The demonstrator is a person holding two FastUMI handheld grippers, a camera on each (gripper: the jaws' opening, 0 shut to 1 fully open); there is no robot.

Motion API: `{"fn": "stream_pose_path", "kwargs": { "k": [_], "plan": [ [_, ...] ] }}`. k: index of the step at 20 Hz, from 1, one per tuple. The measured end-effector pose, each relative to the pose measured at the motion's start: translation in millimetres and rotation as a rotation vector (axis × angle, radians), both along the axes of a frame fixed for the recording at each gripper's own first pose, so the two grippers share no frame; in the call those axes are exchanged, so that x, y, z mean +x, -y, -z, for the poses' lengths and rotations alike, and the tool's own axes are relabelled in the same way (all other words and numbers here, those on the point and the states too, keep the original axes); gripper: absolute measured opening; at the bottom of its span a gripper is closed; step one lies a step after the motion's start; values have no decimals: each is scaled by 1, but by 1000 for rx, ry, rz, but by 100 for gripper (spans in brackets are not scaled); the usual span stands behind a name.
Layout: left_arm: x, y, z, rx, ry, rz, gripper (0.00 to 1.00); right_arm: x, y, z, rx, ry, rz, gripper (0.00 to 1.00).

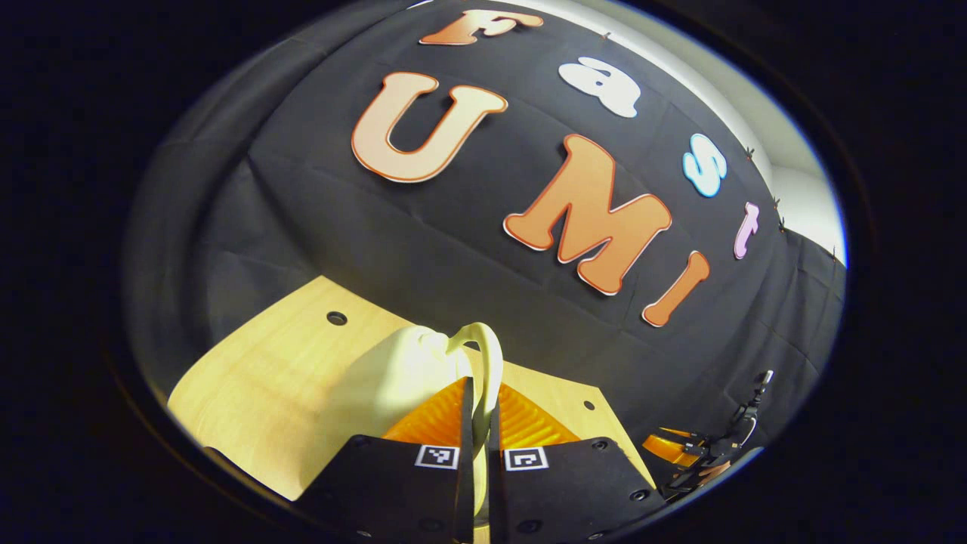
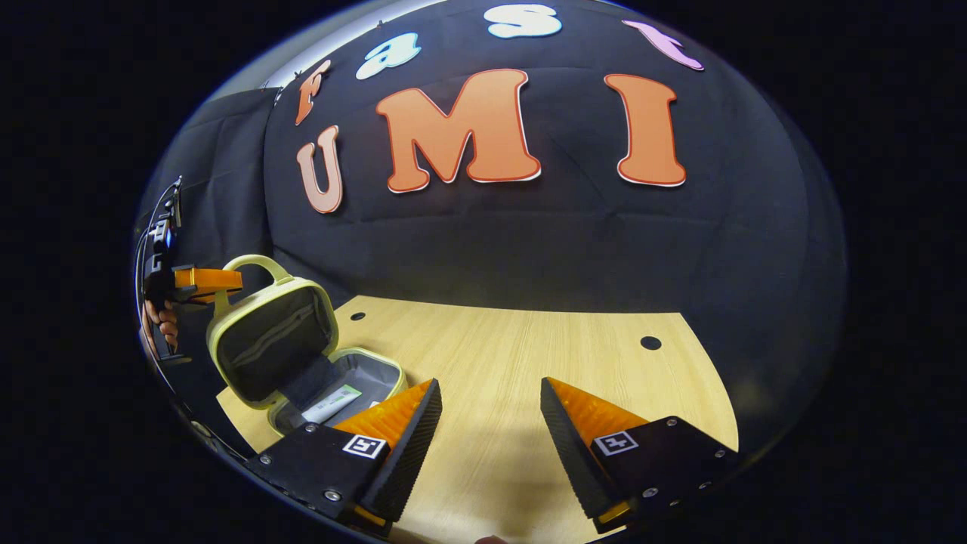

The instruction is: First open the suitcase, pack the skin care products into it, and then close the suitcase.

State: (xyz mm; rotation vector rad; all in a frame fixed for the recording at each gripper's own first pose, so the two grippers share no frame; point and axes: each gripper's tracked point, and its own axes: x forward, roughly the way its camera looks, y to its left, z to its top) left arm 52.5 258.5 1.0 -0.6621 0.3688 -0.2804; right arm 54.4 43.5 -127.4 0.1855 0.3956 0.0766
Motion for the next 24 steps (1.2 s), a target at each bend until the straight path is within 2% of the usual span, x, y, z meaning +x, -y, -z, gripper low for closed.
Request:
{"fn": "stream_pose_path", "kwargs": {
  "k": [6,12,15,19,20,21,22,23,24],
  "plan": [
    [-15,75,13,19,-24,87,8,-7,33,0,1,16,32,85],
    [-21,154,58,144,-97,196,8,-17,53,-5,19,37,40,85],
    [-21,187,86,248,-139,232,8,-24,60,-2,25,34,42,85],
    [-25,215,119,427,-190,271,14,-35,67,1,41,27,37,85],
    [-26,221,122,460,-192,281,14,-36,68,2,39,28,37,85],
    [-29,227,128,482,-208,295,19,-38,70,0,38,31,33,85],
    [-32,233,131,492,-211,312,25,-38,71,-1,37,34,29,85],
    [-37,247,127,456,-199,344,25,-38,71,-2,37,37,25,85],
    [-40,259,119,424,-179,362,32,-38,72,-3,38,39,22,85]
  ]
}}
